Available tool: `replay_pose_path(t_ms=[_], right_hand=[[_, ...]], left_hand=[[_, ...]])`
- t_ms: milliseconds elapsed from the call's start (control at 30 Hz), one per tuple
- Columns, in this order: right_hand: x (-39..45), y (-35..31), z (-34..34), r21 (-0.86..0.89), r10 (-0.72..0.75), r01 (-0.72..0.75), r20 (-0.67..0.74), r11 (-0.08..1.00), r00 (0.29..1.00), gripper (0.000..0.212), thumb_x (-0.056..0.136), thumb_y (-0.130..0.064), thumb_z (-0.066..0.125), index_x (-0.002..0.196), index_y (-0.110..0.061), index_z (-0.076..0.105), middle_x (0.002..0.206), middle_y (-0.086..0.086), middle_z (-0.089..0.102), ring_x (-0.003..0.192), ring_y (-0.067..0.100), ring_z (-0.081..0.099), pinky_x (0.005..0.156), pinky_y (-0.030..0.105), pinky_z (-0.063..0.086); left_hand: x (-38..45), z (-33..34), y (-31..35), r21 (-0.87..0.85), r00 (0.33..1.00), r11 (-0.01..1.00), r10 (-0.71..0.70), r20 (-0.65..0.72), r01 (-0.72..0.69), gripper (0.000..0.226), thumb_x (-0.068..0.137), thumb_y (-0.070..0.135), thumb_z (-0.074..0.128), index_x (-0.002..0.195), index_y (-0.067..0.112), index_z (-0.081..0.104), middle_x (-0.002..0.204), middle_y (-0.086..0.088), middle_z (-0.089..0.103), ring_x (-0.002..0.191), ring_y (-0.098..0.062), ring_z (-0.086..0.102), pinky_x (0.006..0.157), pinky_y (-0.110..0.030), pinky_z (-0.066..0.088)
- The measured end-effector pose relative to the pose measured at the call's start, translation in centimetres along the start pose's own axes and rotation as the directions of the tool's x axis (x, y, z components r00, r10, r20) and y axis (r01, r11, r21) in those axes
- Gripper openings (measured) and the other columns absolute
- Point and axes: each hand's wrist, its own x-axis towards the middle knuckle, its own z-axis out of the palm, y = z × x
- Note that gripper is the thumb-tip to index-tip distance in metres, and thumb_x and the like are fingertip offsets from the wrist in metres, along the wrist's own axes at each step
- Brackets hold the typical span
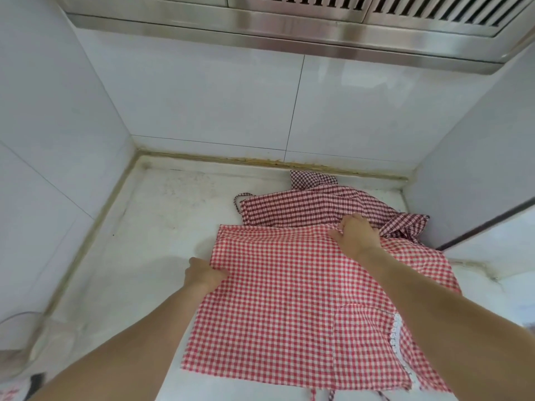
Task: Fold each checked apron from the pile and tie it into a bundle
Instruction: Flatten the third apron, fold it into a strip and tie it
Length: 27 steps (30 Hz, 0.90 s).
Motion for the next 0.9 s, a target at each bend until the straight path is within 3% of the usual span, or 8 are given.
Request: replay_pose_path(t_ms=[100, 200, 400, 467, 533, 633, 767, 900], right_hand=[[-0.1, 0.0, -0.1, 0.036, -0.027, 0.028, -0.028, 0.999, 0.999, 0.03, 0.095, -0.046, 0.059, 0.095, -0.017, 0.054, 0.091, -0.003, 0.059, 0.091, 0.018, 0.06, 0.107, 0.051, 0.042], [-0.6, 0.1, -0.8, 0.135, -0.066, 0.071, -0.037, 0.988, 0.997, 0.025, 0.096, -0.037, 0.062, 0.09, -0.017, 0.049, 0.079, -0.001, 0.057, 0.069, 0.012, 0.057, 0.074, 0.033, 0.055], [-1.5, 1.3, -2.2, 0.199, -0.059, 0.063, -0.03, 0.978, 0.998, 0.032, 0.094, -0.042, 0.063, 0.103, -0.015, 0.05, 0.07, -0.001, 0.058, 0.056, 0.011, 0.056, 0.049, 0.023, 0.038], [-1.6, 1.4, -2.3, 0.178, -0.046, 0.051, -0.027, 0.983, 0.999, 0.039, 0.094, -0.047, 0.061, 0.107, -0.01, 0.058, 0.074, -0.002, 0.059, 0.061, 0.012, 0.06, 0.055, 0.024, 0.042], [-1.9, 1.3, -2.5, 0.171, -0.04, 0.047, -0.049, 0.984, 0.998, 0.043, 0.096, -0.05, 0.057, 0.105, -0.008, 0.062, 0.073, -0.001, 0.06, 0.063, 0.014, 0.061, 0.059, 0.026, 0.046], [-2.3, 1.2, -2.8, 0.116, -0.037, 0.041, -0.04, 0.992, 0.999, 0.044, 0.098, -0.052, 0.052, 0.083, -0.012, 0.059, 0.072, 0.002, 0.061, 0.063, 0.014, 0.059, 0.059, 0.028, 0.046], [-3.2, 0.8, -2.8, -0.04, -0.062, 0.07, 0.169, 0.997, 0.984, 0.046, 0.098, -0.05, 0.053, 0.078, -0.008, 0.061, 0.079, 0.005, 0.062, 0.071, 0.017, 0.059, 0.07, 0.032, 0.049], [-4.5, 0.4, -2.7, -0.084, -0.127, 0.141, 0.157, 0.986, 0.98, 0.039, 0.097, -0.045, 0.058, 0.078, -0.011, 0.054, 0.081, 0.004, 0.059, 0.071, 0.017, 0.055, 0.069, 0.032, 0.047]], left_hand=[[-0.9, 0.4, -0.2, -0.07, 0.995, 0.997, 0.032, 0.091, -0.026, 0.068, 0.083, 0.035, 0.079, 0.137, 0.005, 0.05, 0.131, -0.016, 0.061, 0.113, -0.032, 0.063, 0.1, -0.042, 0.051], [-1.8, 0.4, -0.9, -0.083, 0.984, 0.985, 0.16, 0.074, -0.154, 0.051, 0.093, 0.039, 0.067, 0.132, 0.008, 0.059, 0.127, -0.013, 0.065, 0.108, -0.03, 0.065, 0.099, -0.041, 0.051], [-2.9, -1.6, -3.8, -0.004, 0.975, 0.985, 0.171, -0.141, -0.173, 0.052, 0.092, 0.057, 0.057, 0.094, 0.006, 0.065, 0.099, -0.015, 0.071, 0.083, -0.029, 0.066, 0.088, -0.044, 0.056], [-3.3, -2.1, -4.7, -0.099, 0.992, 0.987, 0.12, -0.03, -0.122, 0.053, 0.089, 0.062, 0.057, 0.091, 0.009, 0.062, 0.099, -0.011, 0.069, 0.079, -0.024, 0.064, 0.086, -0.039, 0.054], [-4.1, -2.5, -6.2, -0.171, 0.979, 0.985, 0.035, 0.199, 0.0, 0.055, 0.088, 0.053, 0.067, 0.116, 0.007, 0.062, 0.115, -0.01, 0.068, 0.09, -0.024, 0.064, 0.089, -0.037, 0.051], [-4.7, -2.7, -8.9, 0.088, 0.964, 0.996, -0.012, 0.267, -0.012, 0.053, 0.094, 0.041, 0.064, 0.127, 0.001, 0.057, 0.114, -0.009, 0.067, 0.091, -0.022, 0.064, 0.081, -0.033, 0.053], [-6.6, -3.1, -10.5, 0.366, 0.978, 0.929, -0.027, 0.205, -0.051, 0.036, 0.1, 0.038, 0.055, 0.096, 0.002, 0.059, 0.071, -0.005, 0.06, 0.053, -0.013, 0.056, 0.049, -0.022, 0.047], [-8.4, -4.4, -10.2, 0.596, 0.953, 0.802, -0.207, 0.22, 0.036, 0.033, 0.092, 0.031, 0.07, 0.104, 0.002, 0.06, 0.088, -0.009, 0.07, 0.063, -0.018, 0.069, 0.057, -0.027, 0.058]])
